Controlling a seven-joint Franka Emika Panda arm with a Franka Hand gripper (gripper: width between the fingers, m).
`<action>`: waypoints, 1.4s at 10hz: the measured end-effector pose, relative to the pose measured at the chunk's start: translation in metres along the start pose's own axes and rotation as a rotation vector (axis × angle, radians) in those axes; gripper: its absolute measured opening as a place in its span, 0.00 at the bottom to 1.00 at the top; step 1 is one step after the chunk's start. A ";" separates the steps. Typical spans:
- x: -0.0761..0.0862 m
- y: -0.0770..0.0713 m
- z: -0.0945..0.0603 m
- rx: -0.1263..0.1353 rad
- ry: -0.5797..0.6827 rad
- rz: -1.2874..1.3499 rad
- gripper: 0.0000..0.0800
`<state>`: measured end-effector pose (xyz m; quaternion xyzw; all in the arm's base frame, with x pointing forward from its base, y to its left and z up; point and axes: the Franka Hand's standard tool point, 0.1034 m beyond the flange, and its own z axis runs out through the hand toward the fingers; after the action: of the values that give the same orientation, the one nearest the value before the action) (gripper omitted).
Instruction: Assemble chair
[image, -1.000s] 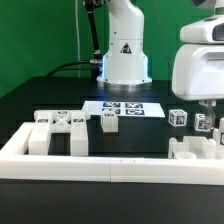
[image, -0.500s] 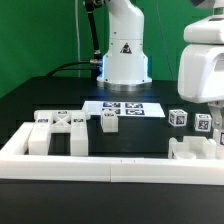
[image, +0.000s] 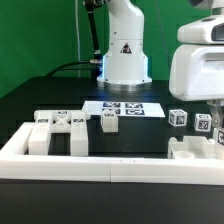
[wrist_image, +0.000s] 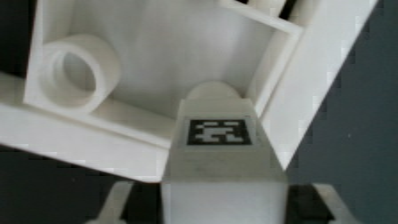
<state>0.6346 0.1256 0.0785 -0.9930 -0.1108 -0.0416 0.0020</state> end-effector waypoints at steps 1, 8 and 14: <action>0.000 0.000 0.000 0.010 0.000 0.140 0.36; -0.004 0.015 0.000 -0.007 -0.009 0.679 0.36; -0.004 0.007 -0.010 -0.016 -0.006 0.619 0.80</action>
Offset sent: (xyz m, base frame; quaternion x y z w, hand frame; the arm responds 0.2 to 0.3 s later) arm -0.0018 0.0021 -0.0070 0.0176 -0.0125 0.2335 0.9721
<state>0.6318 0.1175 0.0885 -0.9796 0.1973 -0.0367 0.0065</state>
